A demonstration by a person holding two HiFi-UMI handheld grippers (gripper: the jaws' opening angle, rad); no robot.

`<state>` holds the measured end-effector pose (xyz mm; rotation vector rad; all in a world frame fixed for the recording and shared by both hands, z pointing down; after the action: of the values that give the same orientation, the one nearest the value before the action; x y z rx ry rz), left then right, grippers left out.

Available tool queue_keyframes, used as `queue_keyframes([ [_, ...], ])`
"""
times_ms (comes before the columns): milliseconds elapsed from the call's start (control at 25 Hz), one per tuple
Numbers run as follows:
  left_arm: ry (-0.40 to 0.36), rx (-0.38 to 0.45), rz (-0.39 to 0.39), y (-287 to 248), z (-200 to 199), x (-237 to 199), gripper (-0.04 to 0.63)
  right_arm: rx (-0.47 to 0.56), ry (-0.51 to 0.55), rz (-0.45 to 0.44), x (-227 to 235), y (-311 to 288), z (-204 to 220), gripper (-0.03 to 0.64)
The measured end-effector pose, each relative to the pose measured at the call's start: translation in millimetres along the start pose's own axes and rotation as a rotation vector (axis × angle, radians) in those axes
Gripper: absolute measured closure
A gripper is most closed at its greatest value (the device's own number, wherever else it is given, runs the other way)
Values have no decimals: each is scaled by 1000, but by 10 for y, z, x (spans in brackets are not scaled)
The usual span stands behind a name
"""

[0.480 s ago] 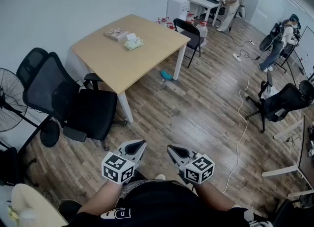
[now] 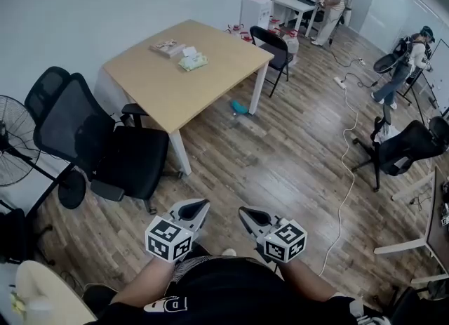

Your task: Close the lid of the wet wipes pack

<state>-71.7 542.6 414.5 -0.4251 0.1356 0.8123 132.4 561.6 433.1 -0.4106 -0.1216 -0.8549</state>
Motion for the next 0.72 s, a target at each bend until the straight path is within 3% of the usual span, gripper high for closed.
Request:
queue_keyframes([
  [200, 5, -1, 7, -17, -4, 33, 578, 23, 17, -3, -11, 38, -22, 615],
  [440, 94, 14, -1, -77, 3, 3, 578, 41, 28, -13, 27, 94, -38, 614],
  [720, 60, 3, -14, -145, -16, -24, 578, 40, -3, 17, 136, 90, 18, 614],
])
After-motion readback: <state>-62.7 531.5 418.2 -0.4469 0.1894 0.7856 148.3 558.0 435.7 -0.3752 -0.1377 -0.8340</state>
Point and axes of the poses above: the fingertips, and each gripper's own axes: y backward along the fingers, x to its right, z out of its underside, the point moved 8 cm from there along y, backward along the fingers, and after that the axes turned 2 degrees about y, right-handed, at the moved point
